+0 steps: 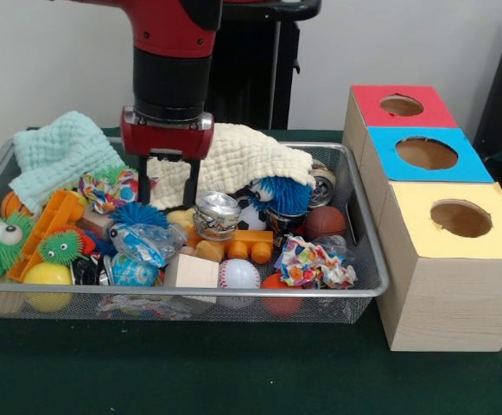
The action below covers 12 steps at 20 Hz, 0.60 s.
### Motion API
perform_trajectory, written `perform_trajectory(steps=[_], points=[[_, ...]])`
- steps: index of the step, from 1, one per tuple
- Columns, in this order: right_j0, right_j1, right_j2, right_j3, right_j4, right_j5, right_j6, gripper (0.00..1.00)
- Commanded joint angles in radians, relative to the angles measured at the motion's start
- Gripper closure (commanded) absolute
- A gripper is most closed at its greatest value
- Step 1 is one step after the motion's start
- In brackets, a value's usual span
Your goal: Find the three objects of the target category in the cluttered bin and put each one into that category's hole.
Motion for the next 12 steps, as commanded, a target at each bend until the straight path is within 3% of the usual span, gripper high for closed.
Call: perform_trajectory(steps=[1,12], points=[[0.04,-0.013,-0.097,0.118,0.132,-0.086,0.371,0.0],[0.081,0.034,-0.168,0.161,0.245,-0.203,0.469,0.0]])
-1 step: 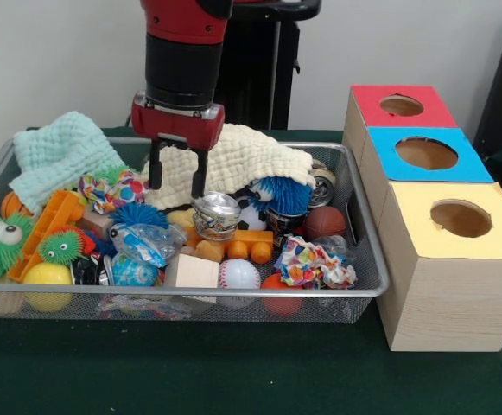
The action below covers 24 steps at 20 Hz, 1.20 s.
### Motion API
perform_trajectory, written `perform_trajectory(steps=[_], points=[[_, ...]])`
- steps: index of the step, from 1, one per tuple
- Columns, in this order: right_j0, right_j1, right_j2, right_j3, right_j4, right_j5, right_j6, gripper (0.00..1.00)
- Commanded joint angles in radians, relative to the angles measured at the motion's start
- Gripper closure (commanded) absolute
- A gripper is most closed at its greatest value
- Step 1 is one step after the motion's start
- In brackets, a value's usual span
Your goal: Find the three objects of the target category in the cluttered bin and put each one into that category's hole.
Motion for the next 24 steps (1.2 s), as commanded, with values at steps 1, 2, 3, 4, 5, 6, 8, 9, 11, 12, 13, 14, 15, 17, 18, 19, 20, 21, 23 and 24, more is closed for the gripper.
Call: perform_trajectory(steps=[1,2,3,4,5,6,8,9,11,12,13,14,15,17,18,19,20,21,23,24], points=[[0.009,0.048,-0.042,0.077,0.086,-0.089,0.271,0.0],[0.01,0.048,-0.044,0.078,0.091,-0.089,0.267,0.0],[0.013,0.051,-0.047,0.076,0.095,-0.09,0.263,0.0],[0.013,0.056,-0.047,0.072,0.102,-0.091,0.261,0.0],[0.014,0.062,-0.047,0.068,0.108,-0.093,0.259,0.0],[0.011,0.072,-0.044,0.063,0.114,-0.096,0.256,0.0],[0.005,0.095,-0.041,0.046,0.119,-0.106,0.247,0.0],[0.002,0.105,-0.041,0.04,0.123,-0.114,0.246,0.0],[0.005,0.126,-0.046,0.022,0.127,-0.125,0.239,0.0],[0.004,0.14,-0.046,0.01,0.128,-0.13,0.233,0.0],[0.002,0.153,-0.046,0.0,0.13,-0.135,0.228,0.0],[0.001,0.163,-0.046,-0.009,0.132,-0.141,0.223,0.0],[-0.001,0.169,-0.044,-0.01,0.133,-0.146,0.219,0.0],[0.001,0.182,-0.047,-0.023,0.133,-0.149,0.211,0.0],[0.004,0.184,-0.05,-0.029,0.135,-0.143,0.208,0.0],[0.007,0.185,-0.052,-0.034,0.136,-0.137,0.204,0.0],[0.011,0.192,-0.055,-0.043,0.137,-0.135,0.203,0.0],[0.01,0.203,-0.055,-0.055,0.141,-0.132,0.201,0.0],[0.015,0.204,-0.059,-0.055,0.141,-0.137,0.203,0.0],[0.016,0.203,-0.06,-0.057,0.141,-0.134,0.201,0.0]])
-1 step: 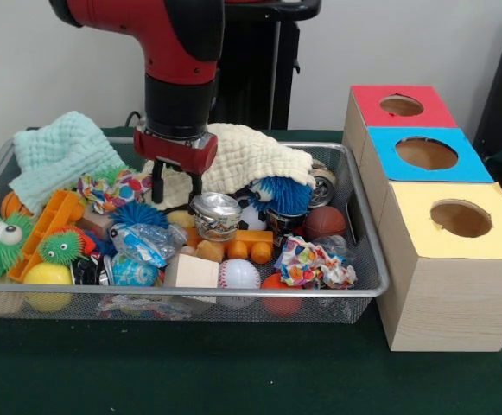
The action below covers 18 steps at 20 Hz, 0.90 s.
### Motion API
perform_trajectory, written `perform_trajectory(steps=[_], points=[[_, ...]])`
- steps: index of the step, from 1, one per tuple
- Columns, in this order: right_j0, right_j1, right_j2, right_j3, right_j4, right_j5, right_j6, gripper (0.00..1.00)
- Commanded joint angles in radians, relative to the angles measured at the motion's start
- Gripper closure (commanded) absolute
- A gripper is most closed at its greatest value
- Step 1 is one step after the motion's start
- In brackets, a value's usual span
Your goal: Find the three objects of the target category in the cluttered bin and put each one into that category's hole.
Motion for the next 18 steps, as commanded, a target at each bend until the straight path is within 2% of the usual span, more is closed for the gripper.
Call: perform_trajectory(steps=[1,8,18], points=[[0.011,0.06,0.004,-0.08,0.049,-0.044,0.163,0.0],[-0.023,0.053,0.035,-0.101,0.041,-0.003,0.117,0.0],[-0.028,0.007,0.043,-0.109,0.05,0.096,0.085,0.0]])
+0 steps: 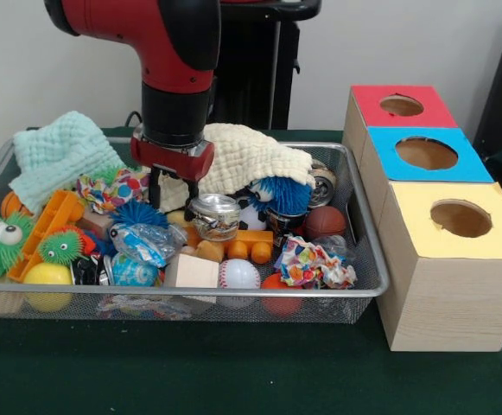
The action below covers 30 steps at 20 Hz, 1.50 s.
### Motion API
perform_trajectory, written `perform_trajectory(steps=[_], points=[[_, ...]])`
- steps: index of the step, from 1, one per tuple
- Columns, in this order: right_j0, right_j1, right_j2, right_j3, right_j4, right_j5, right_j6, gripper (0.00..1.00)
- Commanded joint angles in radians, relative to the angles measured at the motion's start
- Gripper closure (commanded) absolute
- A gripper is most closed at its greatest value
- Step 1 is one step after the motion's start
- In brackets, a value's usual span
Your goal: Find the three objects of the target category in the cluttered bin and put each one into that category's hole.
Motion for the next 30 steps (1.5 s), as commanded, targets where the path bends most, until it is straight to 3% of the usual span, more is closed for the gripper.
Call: perform_trajectory(steps=[1,13,23,30], points=[[-0.024,-0.018,0.044,-0.081,0.047,0.107,0.086,0.0],[-0.027,-0.009,0.058,-0.143,0.053,0.161,0.061,0.0],[-0.011,0.054,0.059,-0.217,0.052,0.159,0.062,0.0],[-0.002,0.059,0.052,-0.221,0.044,0.151,0.069,0.0]])
